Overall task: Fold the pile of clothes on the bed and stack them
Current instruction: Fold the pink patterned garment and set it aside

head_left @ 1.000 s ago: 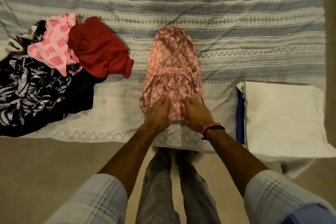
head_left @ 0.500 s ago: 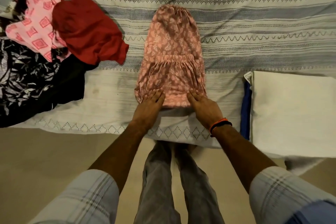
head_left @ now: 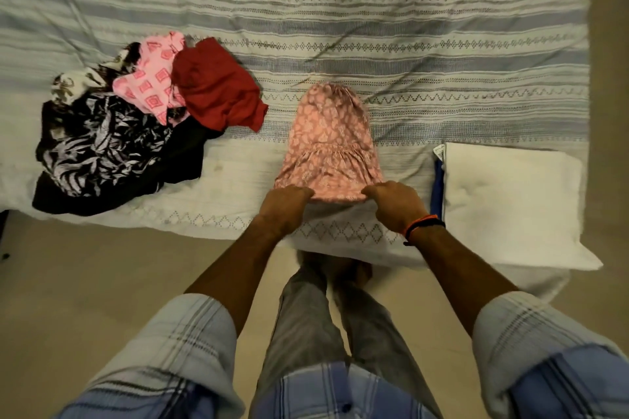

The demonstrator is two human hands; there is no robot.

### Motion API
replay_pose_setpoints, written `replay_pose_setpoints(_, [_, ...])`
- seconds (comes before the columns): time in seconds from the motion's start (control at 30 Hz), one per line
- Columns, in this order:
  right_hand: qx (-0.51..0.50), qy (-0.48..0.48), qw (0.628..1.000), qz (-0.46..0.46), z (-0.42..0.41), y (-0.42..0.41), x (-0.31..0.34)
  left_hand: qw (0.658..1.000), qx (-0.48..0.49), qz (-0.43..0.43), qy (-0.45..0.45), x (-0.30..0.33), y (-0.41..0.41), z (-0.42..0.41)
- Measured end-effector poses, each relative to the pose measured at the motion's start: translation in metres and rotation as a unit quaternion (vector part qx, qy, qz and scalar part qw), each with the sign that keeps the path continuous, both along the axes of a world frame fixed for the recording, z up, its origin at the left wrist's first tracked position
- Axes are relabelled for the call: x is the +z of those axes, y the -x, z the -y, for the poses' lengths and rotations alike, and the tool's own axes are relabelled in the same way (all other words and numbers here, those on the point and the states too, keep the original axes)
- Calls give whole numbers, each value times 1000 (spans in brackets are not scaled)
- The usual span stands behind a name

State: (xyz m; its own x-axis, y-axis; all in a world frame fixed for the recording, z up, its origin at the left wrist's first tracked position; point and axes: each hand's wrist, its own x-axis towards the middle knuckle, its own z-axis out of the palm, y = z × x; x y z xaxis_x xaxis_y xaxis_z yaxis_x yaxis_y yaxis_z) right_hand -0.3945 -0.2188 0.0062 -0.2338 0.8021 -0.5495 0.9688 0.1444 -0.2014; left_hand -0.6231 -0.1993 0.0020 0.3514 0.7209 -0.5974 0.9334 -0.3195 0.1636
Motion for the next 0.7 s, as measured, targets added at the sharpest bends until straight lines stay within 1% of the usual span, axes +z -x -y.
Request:
replay_pose_setpoints(0.2, [-10, -8, 1000, 0, 4, -3, 28, 1000, 27, 11, -10, 31, 2, 2])
replay_pose_setpoints(0.27, [-37, -20, 999, -18, -5, -2, 34, 999, 48, 16, -12, 37, 2, -8])
replay_pose_setpoints(0.4, [-106, -48, 991, -65, -33, -4, 36, 992, 110, 63, -25, 45, 1, -38])
replay_pose_setpoints(0.53, [-160, -63, 982, -73, -66, -7, 29, 984, 150, 84, -53, 36, -1, -75])
replay_pose_setpoints(0.7, [-187, -74, 978, -56, -118, -12, 2, 976, 172, 100, -85, 6, -2, -125])
